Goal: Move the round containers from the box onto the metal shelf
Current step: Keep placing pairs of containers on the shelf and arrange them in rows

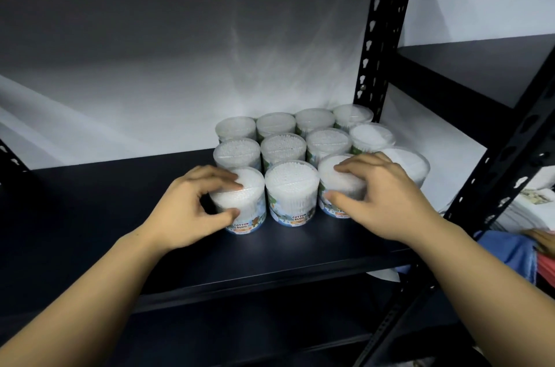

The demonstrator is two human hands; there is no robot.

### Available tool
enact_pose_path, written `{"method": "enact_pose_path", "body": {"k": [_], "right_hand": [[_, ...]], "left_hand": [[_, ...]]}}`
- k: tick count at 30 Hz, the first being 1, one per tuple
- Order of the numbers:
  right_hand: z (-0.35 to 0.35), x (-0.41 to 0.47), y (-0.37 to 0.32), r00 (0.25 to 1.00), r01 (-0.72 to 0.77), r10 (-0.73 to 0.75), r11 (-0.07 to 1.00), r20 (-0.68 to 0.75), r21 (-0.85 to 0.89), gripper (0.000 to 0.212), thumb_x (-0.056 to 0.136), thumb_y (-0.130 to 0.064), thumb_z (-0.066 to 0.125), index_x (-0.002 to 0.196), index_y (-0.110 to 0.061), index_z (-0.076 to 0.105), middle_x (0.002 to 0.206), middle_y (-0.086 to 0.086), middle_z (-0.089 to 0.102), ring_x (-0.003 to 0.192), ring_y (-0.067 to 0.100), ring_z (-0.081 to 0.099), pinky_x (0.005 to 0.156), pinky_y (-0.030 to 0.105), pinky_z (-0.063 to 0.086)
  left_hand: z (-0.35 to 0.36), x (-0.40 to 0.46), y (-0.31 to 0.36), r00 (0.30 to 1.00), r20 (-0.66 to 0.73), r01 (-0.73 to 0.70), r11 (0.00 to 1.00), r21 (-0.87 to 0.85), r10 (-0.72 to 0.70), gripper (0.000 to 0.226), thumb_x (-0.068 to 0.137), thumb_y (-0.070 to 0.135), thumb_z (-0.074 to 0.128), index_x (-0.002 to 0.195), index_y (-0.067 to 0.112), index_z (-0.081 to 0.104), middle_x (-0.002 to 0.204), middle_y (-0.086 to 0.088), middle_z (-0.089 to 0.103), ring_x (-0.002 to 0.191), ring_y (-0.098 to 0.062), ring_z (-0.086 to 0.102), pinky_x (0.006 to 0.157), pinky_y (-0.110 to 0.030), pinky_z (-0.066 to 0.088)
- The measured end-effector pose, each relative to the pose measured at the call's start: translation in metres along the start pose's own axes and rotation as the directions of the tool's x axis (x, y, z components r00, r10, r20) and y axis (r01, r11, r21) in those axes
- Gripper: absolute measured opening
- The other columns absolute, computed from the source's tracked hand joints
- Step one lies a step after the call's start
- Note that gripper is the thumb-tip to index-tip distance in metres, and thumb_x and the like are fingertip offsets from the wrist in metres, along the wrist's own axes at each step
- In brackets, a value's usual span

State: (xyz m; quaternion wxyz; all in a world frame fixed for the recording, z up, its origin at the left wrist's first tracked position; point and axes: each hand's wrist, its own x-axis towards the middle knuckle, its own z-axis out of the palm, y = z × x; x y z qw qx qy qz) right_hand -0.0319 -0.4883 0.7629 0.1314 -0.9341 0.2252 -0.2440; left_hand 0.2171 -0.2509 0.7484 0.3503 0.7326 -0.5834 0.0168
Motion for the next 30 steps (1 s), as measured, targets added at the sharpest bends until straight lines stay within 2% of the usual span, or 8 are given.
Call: {"method": "enact_pose_path", "body": {"k": [3, 5, 7, 13, 19, 25, 28, 30], "right_hand": [[-0.007, -0.005, 0.014, 0.987, -0.112, 0.101, 0.990, -0.127, -0.082, 0.058, 0.078, -0.067, 0.053, 0.115, -0.026, 0.071, 0.117, -0.007, 0.066, 0.117, 0.022, 0.053, 0.102, 0.046, 0.041], [-0.009, -0.009, 0.021, 0.973, -0.205, 0.191, 0.973, -0.133, -0.107, 0.057, 0.080, -0.069, 0.051, 0.116, -0.029, 0.069, 0.117, -0.004, 0.064, 0.119, 0.025, 0.051, 0.100, 0.046, 0.041], [-0.009, -0.010, 0.026, 0.969, -0.231, 0.220, 0.968, -0.108, -0.100, 0.055, 0.082, -0.067, 0.055, 0.119, -0.027, 0.068, 0.118, -0.001, 0.064, 0.118, 0.027, 0.052, 0.098, 0.046, 0.041], [-0.012, -0.010, 0.035, 0.978, -0.191, 0.191, 0.981, -0.083, -0.002, 0.059, 0.082, -0.058, 0.063, 0.127, -0.019, 0.062, 0.127, -0.002, 0.065, 0.122, 0.023, 0.054, 0.104, 0.045, 0.045], [-0.012, -0.011, 0.032, 0.983, -0.181, 0.181, 0.983, -0.032, 0.007, 0.065, 0.081, -0.065, 0.061, 0.129, -0.020, 0.059, 0.129, -0.003, 0.063, 0.123, 0.022, 0.053, 0.102, 0.043, 0.046], [-0.010, -0.029, 0.001, 0.991, -0.103, 0.103, 0.995, -0.080, 0.009, 0.067, 0.084, -0.060, 0.067, 0.137, -0.020, 0.056, 0.135, -0.002, 0.059, 0.130, 0.019, 0.045, 0.104, 0.029, 0.036], [0.002, -0.042, -0.029, 0.998, -0.059, 0.059, 0.998, -0.033, -0.016, 0.071, 0.085, -0.068, 0.058, 0.138, -0.022, 0.055, 0.136, -0.004, 0.058, 0.132, 0.017, 0.046, 0.110, 0.036, 0.039], [0.013, -0.052, -0.050, 1.000, -0.030, 0.030, 0.999, -0.003, -0.026, 0.070, 0.086, -0.069, 0.054, 0.138, -0.022, 0.055, 0.135, -0.003, 0.060, 0.130, 0.018, 0.048, 0.109, 0.038, 0.041]], "left_hand": [[0.004, -0.004, 0.001, 1.000, -0.013, 0.006, 1.000, 0.008, -0.006, 0.041, 0.071, 0.042, 0.075, 0.110, 0.029, 0.076, 0.123, 0.019, 0.065, 0.118, -0.010, 0.061, 0.099, -0.035, 0.049], [0.005, -0.006, 0.002, 1.000, -0.021, 0.014, 1.000, 0.012, -0.013, 0.040, 0.072, 0.042, 0.075, 0.110, 0.029, 0.076, 0.123, 0.019, 0.065, 0.119, -0.010, 0.061, 0.100, -0.036, 0.050], [0.005, -0.005, 0.004, 1.000, -0.023, 0.019, 1.000, 0.014, -0.019, 0.040, 0.072, 0.042, 0.075, 0.110, 0.030, 0.076, 0.123, 0.020, 0.066, 0.119, -0.009, 0.062, 0.099, -0.037, 0.050], [0.003, -0.003, 0.006, 1.000, -0.011, 0.029, 0.999, 0.017, -0.029, 0.039, 0.072, 0.044, 0.074, 0.110, 0.031, 0.076, 0.123, 0.021, 0.065, 0.120, -0.006, 0.061, 0.102, -0.034, 0.049], [0.003, -0.002, 0.006, 0.999, -0.003, 0.039, 0.999, 0.036, -0.039, 0.042, 0.072, 0.043, 0.073, 0.111, 0.030, 0.075, 0.123, 0.021, 0.065, 0.119, -0.006, 0.061, 0.103, -0.034, 0.049], [-0.008, -0.016, 0.008, 0.999, -0.023, 0.048, 0.997, 0.061, -0.047, 0.064, 0.072, 0.042, 0.074, 0.133, 0.027, 0.062, 0.140, 0.012, 0.056, 0.134, -0.008, 0.050, 0.114, -0.036, 0.041], [-0.023, -0.038, 0.009, 0.992, -0.034, 0.123, 0.988, 0.095, -0.120, 0.071, 0.077, 0.048, 0.073, 0.142, 0.028, 0.054, 0.145, 0.007, 0.051, 0.139, -0.012, 0.045, 0.115, -0.035, 0.038], [-0.033, -0.061, 0.008, 0.983, -0.031, 0.184, 0.977, 0.104, -0.181, 0.070, 0.082, 0.044, 0.075, 0.146, 0.029, 0.049, 0.150, 0.004, 0.045, 0.141, -0.015, 0.042, 0.113, -0.037, 0.040]]}}
